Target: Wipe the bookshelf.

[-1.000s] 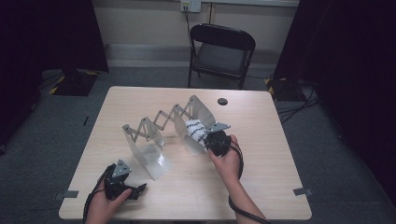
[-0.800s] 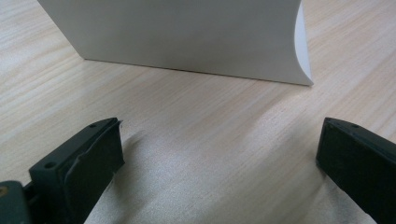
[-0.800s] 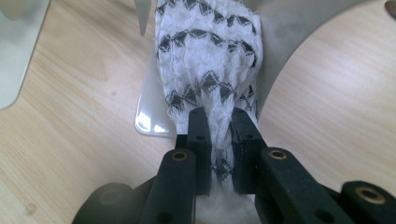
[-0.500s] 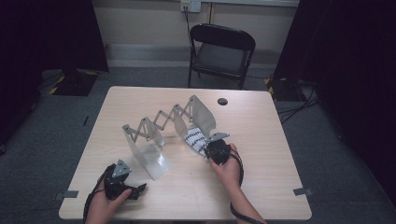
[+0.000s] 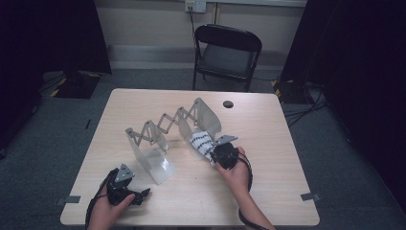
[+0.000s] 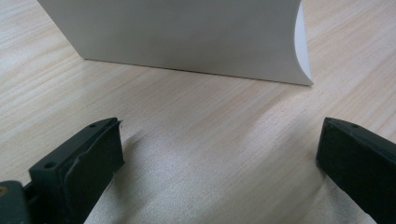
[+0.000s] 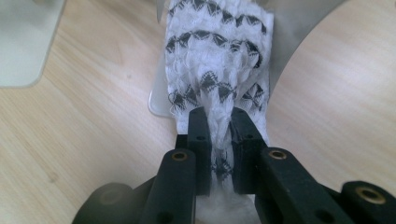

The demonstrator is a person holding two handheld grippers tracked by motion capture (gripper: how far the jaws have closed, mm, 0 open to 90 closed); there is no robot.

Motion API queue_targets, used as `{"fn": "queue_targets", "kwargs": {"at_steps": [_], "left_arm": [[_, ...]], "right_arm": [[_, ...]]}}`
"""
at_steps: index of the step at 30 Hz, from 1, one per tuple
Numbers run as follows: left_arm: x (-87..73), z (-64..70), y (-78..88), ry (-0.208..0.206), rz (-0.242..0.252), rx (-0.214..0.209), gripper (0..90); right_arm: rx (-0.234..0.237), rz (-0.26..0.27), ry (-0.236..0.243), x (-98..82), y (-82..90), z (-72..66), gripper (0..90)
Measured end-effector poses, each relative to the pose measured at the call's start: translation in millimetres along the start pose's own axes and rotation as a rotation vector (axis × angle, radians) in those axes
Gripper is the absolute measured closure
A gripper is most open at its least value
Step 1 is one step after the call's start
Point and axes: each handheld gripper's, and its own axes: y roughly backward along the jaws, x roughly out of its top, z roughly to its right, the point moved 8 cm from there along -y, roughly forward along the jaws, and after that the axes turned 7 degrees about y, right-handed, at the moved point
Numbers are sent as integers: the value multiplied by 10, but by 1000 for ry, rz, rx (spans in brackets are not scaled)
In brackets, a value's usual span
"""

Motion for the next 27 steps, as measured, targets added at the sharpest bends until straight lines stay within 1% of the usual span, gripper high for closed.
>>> {"fn": "queue_targets", "kwargs": {"at_steps": [1, 2, 5, 8, 11, 13, 14, 15, 16, 17, 18, 19, 20, 21, 22, 23, 24, 26, 27], "left_arm": [[0, 0, 0, 0, 0, 0, 2], [0, 0, 0, 0, 0, 0, 2], [0, 0, 0, 0, 0, 0, 2], [-1, -3, 1, -2, -1, 1, 2], [0, -2, 1, -1, -1, 1, 2], [0, -2, 1, -1, -1, 1, 2], [0, -2, 1, -1, -1, 1, 2], [0, -2, 1, -1, -1, 1, 2], [0, -2, 1, -1, -1, 1, 2], [0, -2, 1, -1, -1, 1, 2], [0, -2, 1, -1, -1, 1, 2], [2, 1, -2, 5, 4, 1, 2], [2, 1, -1, 3, 3, 1, 2], [2, 1, -1, 3, 3, 1, 2], [3, -1, -1, 2, 4, 3, 2], [3, -1, -1, 2, 4, 3, 2], [2, -2, -1, 1, 3, 3, 2], [2, -2, 0, 1, 3, 3, 2], [2, -2, -1, 1, 2, 3, 2]], "right_arm": [[0, 0, 0, 0, 0, 0, 810], [-6, 17, 8, 87, 75, 8, 811], [-18, 29, 33, 208, 179, 6, 812], [-27, 52, 45, 365, 288, 21, 813], [-49, 77, 47, 543, 412, 78, 814], [-55, 91, 46, 654, 481, 119, 814], [-58, 100, 52, 700, 509, 130, 814], [-58, 100, 52, 700, 509, 130, 814], [-67, 115, 64, 822, 590, 160, 815], [-67, 115, 64, 822, 590, 160, 815], [-81, 139, 73, 962, 689, 196, 814], [-81, 139, 73, 962, 689, 196, 814], [-94, 154, 76, 1061, 770, 237, 816], [-94, 154, 76, 1061, 770, 237, 816], [-104, 164, 73, 1116, 824, 284, 816], [-104, 164, 73, 1116, 824, 284, 816], [-113, 166, 59, 1134, 856, 350, 816], [-114, 165, 55, 1127, 853, 366, 816], [-109, 162, 46, 1097, 820, 378, 816]]}}
